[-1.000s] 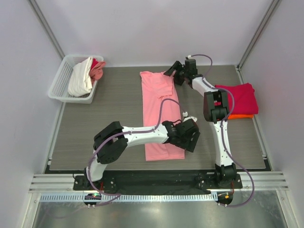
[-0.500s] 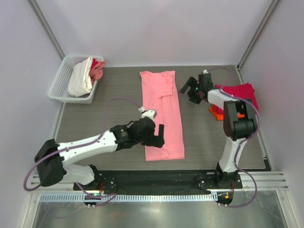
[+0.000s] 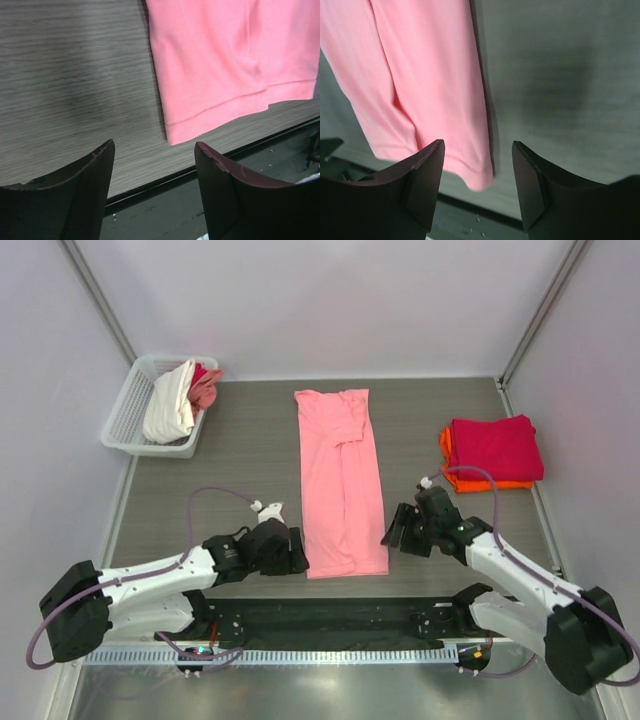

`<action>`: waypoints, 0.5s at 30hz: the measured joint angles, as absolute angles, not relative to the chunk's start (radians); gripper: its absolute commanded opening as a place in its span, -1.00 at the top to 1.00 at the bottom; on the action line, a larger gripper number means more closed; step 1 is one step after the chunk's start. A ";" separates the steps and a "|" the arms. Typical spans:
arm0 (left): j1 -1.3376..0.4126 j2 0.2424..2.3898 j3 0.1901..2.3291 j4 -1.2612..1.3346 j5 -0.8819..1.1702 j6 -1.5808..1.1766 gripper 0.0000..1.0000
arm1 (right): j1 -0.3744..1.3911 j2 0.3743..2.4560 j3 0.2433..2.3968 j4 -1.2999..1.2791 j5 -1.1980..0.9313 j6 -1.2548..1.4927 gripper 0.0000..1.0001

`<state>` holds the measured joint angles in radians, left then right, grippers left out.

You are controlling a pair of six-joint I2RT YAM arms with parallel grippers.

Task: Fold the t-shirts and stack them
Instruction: Fold the tshirt

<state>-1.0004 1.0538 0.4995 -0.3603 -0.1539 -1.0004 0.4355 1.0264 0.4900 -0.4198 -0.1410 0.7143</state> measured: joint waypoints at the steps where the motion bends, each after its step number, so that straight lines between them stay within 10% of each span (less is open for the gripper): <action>1: -1.000 1.055 0.485 -0.337 -0.139 -1.016 -0.26 | 0.463 0.978 0.463 -0.450 -0.141 0.726 -0.13; 15: -1.000 1.127 0.411 -0.172 -0.036 -1.100 0.13 | 0.538 0.886 0.331 -0.439 -0.222 0.822 0.05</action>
